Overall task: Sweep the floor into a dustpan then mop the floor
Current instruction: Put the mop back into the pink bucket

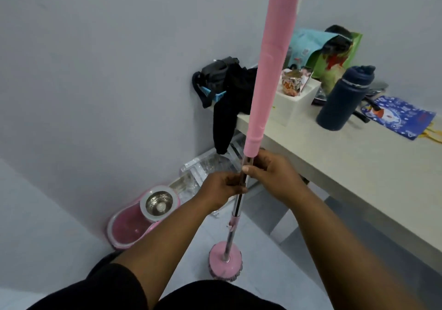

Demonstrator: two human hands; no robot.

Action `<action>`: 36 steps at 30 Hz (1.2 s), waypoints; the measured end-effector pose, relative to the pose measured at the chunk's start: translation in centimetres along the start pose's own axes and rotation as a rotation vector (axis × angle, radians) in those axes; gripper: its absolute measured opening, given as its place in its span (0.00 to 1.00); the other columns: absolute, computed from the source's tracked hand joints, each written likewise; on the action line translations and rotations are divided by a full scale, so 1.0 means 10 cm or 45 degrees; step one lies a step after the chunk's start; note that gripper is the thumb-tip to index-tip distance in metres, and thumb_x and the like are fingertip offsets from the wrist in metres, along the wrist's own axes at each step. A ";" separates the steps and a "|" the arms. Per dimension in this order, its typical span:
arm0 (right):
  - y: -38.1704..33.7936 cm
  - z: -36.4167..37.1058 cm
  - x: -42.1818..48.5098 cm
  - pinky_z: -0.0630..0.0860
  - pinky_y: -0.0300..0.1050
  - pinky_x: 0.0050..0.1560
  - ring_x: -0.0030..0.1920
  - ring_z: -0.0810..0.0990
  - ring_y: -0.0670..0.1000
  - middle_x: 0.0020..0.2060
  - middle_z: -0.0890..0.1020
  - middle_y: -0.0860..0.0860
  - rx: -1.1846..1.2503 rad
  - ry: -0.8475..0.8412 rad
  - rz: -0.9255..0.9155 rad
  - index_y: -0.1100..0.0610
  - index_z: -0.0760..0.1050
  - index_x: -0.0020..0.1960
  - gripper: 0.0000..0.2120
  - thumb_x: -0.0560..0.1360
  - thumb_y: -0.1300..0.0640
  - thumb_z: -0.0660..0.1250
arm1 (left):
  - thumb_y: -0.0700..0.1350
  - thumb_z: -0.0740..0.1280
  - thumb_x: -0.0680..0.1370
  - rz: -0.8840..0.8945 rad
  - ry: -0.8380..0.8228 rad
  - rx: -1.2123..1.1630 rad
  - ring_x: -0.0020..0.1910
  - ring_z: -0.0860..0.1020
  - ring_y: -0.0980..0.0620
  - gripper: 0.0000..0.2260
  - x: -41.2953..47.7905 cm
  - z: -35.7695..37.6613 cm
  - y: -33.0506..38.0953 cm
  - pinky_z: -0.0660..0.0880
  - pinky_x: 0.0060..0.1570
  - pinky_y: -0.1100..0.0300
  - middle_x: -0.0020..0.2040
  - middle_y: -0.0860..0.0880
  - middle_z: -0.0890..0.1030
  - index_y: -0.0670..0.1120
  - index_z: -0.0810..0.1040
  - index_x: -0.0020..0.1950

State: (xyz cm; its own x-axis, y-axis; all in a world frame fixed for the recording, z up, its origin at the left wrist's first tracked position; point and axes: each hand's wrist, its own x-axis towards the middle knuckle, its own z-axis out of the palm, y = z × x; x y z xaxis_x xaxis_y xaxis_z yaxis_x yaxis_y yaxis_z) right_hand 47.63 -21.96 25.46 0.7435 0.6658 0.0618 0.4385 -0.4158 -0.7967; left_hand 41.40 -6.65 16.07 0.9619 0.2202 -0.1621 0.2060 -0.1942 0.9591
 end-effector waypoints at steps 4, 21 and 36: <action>-0.18 0.26 0.33 0.78 0.43 0.48 0.43 0.81 0.42 0.41 0.82 0.44 -0.046 -0.044 -0.106 0.50 0.78 0.48 0.04 0.74 0.53 0.70 | 0.43 0.78 0.70 0.013 0.108 -0.087 0.45 0.81 0.68 0.13 0.01 -0.41 -0.15 0.74 0.42 0.76 0.43 0.64 0.84 0.60 0.83 0.49; -0.85 1.20 1.97 0.80 0.55 0.49 0.43 0.83 0.47 0.40 0.83 0.45 0.136 -0.378 -0.422 0.49 0.78 0.47 0.08 0.71 0.47 0.70 | 0.45 0.76 0.71 -0.052 0.553 -0.203 0.42 0.82 0.58 0.12 0.26 -1.86 -0.55 0.76 0.42 0.69 0.42 0.53 0.83 0.62 0.82 0.46; -1.46 1.57 3.52 0.80 0.51 0.49 0.43 0.81 0.47 0.40 0.82 0.46 0.092 -0.785 -0.833 0.53 0.77 0.48 0.07 0.75 0.50 0.68 | 0.49 0.74 0.71 -0.059 1.048 -0.333 0.46 0.83 0.52 0.09 0.82 -2.65 -0.36 0.81 0.50 0.50 0.43 0.54 0.84 0.62 0.81 0.47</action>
State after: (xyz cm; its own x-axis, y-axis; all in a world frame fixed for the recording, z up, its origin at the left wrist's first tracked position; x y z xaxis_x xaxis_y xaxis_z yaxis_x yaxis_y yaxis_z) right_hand 59.49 17.29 29.79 -0.0558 0.9784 0.1992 0.6309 0.1891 -0.7525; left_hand 43.81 21.16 17.41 0.4964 0.8644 -0.0798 0.0966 0.0364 0.9947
